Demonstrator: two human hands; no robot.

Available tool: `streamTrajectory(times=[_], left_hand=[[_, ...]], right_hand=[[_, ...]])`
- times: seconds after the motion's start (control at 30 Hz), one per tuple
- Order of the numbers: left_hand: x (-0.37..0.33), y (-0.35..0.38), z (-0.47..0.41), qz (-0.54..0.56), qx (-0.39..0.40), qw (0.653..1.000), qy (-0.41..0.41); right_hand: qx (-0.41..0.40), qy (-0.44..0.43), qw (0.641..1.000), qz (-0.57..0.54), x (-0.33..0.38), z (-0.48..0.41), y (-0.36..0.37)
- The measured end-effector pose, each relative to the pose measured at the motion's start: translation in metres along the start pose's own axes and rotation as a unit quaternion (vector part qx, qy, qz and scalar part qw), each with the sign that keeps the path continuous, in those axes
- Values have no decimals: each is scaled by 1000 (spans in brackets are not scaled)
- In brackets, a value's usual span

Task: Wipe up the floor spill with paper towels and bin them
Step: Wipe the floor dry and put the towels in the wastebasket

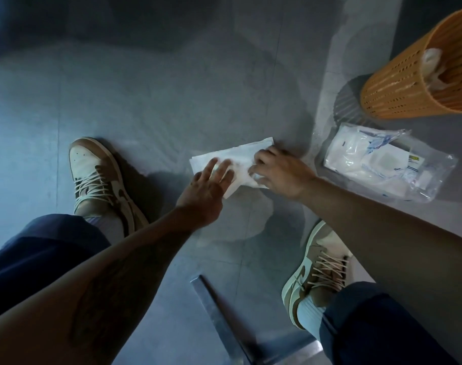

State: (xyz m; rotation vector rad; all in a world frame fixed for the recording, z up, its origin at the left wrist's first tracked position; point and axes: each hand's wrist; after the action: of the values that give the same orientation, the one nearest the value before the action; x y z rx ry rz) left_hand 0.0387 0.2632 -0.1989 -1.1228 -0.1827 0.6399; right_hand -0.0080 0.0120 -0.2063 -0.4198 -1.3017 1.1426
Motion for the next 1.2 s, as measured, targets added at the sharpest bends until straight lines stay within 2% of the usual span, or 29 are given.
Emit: streamTrajectory(times=[0.1,0.2,0.33,0.47,0.53,0.63,0.7,0.8,0.9,0.97,1.03,1.1,1.17,1.2], left_hand=[[-5,-13,-6,28,4,998,-48],[-1,-24,-15,41,3,997,-58],[0,-14,0,50,8,995,-82],[-41,-4,23,102,24,983,-150],[-71,-10,27,147,50,970,-189],[-89,-8,32,218,31,953,-210],[-82,-6,37,257,7,947,-192],[-56,-11,55,256,-33,952,-164],[-18,-6,70,217,-79,942,-245],[10,-2,72,206,-80,925,-309],[36,-3,67,199,-64,920,-333],[57,-9,57,197,-28,924,-327],[77,-18,41,199,13,927,-319],[86,-23,32,199,23,928,-314]], right_hand=[[-25,34,999,-10,0,-20,-8],[-42,46,998,-10,-1,-32,-15],[-60,74,995,25,13,-6,2],[-72,202,977,-10,68,20,29],[-105,284,952,-46,92,17,37],[-142,352,918,-109,111,5,41],[-114,346,916,-169,117,-6,41],[-67,287,934,-199,116,-30,40],[-20,190,966,-174,110,-54,40],[11,104,986,-128,109,-71,31],[28,62,994,-91,98,-97,15],[5,111,992,-64,79,-131,-10],[-79,183,979,-44,53,-162,-32],[-96,209,973,-29,42,-174,-39]])
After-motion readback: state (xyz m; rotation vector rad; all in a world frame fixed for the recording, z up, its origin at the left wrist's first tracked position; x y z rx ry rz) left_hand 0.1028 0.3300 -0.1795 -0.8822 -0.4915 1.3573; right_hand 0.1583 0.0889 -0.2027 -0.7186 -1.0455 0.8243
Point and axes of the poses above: each hand's wrist, its own z-axis away from the middle knuckle, its own y-axis out of the palm, x = y × z, and after that the axes turned 9 degrees about -z, right-handed
